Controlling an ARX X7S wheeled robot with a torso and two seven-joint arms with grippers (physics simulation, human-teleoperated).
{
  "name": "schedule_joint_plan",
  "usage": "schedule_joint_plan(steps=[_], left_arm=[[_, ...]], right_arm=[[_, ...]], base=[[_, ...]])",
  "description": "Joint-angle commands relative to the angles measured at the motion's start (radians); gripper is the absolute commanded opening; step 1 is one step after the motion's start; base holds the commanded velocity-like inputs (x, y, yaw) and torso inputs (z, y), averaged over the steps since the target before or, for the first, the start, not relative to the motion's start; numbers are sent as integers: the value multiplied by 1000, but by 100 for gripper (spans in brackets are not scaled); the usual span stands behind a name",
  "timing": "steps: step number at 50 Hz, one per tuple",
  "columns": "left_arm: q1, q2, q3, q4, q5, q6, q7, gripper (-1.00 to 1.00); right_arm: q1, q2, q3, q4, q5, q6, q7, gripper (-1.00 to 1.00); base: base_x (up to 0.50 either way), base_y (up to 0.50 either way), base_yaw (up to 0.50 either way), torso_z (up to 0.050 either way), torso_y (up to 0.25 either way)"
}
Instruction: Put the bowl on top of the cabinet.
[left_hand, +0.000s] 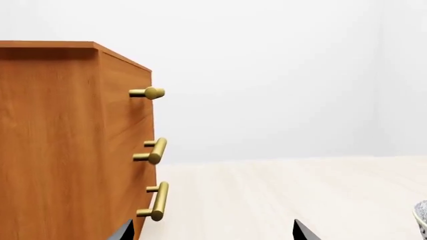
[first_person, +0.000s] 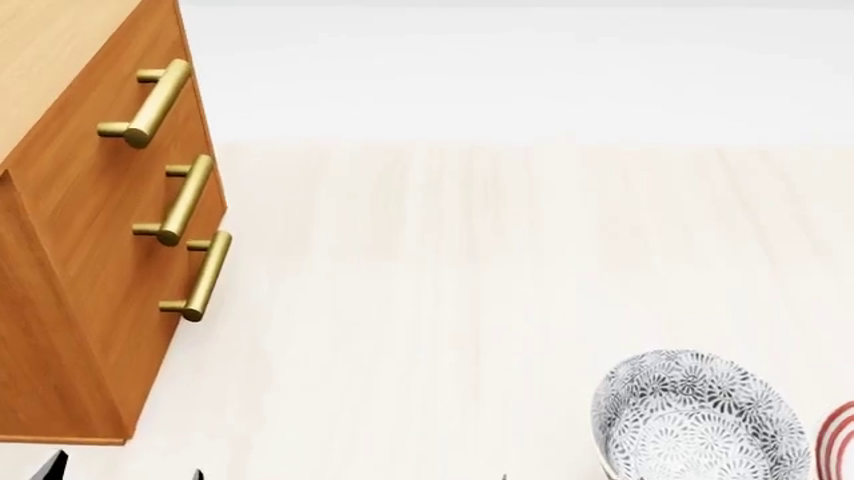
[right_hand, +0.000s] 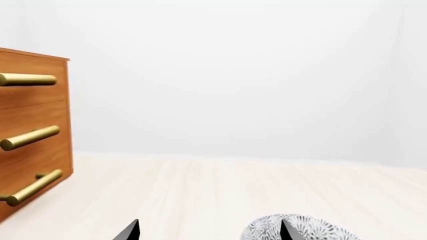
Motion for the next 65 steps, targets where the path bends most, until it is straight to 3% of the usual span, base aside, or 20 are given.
schedule_joint_plan(steps=[1, 37, 56, 57, 61, 64, 65], left_arm=[[-3, -3, 3, -1, -2, 1, -4, 100], [-9, -10, 15, -6, -1, 3, -20, 100], [-14, -13, 22, -11, -4, 0, -26, 100], [-13, -14, 21, -9, -5, 0, -27, 100], [-16, -14, 23, -12, -5, 0, -28, 100], [-16, -15, 23, -11, -6, 0, -29, 100], [-16, -15, 23, -10, -5, 1, -29, 100]], right_arm=[[3, 3, -5, 0, -1, -1, 6, 100], [7, 7, 0, 0, 33, 0, 23, 100], [16, -25, 58, -51, 95, 109, 103, 100], [0, -52, 119, -73, 126, 82, 156, 100], [-20, -51, 139, -62, 100, -20, 156, 100], [-23, -32, 138, -61, 188, -46, 95, 100], [-21, -49, 152, -32, 161, -133, 94, 100]], base=[[188, 0, 0, 0, 0], [99, 0, 0, 0, 0], [0, 0, 0, 0, 0], [0, 0, 0, 0, 0], [0, 0, 0, 0, 0], [0, 0, 0, 0, 0], [0, 0, 0, 0, 0]])
